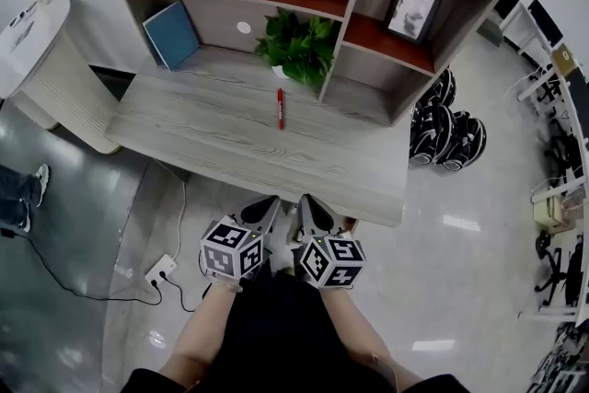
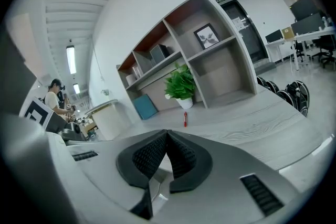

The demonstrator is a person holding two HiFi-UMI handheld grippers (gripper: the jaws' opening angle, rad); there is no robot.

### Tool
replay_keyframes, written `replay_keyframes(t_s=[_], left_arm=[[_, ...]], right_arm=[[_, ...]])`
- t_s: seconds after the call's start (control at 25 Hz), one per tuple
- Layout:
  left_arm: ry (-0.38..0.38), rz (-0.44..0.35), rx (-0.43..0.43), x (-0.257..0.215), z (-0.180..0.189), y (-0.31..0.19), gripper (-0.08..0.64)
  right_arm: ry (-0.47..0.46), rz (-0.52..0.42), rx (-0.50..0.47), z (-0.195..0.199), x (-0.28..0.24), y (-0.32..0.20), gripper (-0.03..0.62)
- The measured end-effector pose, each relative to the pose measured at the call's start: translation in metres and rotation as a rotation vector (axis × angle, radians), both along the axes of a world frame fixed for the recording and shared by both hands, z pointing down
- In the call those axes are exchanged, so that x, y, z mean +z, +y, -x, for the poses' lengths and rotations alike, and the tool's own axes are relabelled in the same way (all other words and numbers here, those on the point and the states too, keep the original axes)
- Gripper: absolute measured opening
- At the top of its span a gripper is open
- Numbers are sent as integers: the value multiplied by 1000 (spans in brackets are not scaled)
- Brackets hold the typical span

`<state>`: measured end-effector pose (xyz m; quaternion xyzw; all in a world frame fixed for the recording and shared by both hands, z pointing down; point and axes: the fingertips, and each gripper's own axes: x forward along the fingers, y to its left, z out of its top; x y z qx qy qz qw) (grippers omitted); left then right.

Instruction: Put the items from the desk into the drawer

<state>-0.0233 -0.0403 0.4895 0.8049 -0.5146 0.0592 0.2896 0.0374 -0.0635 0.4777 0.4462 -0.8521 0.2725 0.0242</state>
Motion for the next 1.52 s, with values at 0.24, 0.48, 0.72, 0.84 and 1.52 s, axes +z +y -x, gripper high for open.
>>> replay_keyframes(t_s=[0.24, 0.48, 0.72, 0.84, 1.52], left_arm=[[-40, 15, 9, 2, 15, -40, 23], [-75, 50, 46, 14, 28, -74, 25], [-114, 88, 81, 29, 54, -101, 25], [-116, 96, 78, 31, 73, -116, 25], [-165, 123, 124, 46, 142, -163, 25]], right_arm=[[-26, -2, 47, 3, -7, -35, 3], [30, 80, 70, 18, 17, -69, 3], [68, 104, 110, 44, 31, -110, 3], [90, 115, 136, 55, 36, -130, 3], [264, 221, 80, 113, 98, -217, 130]])
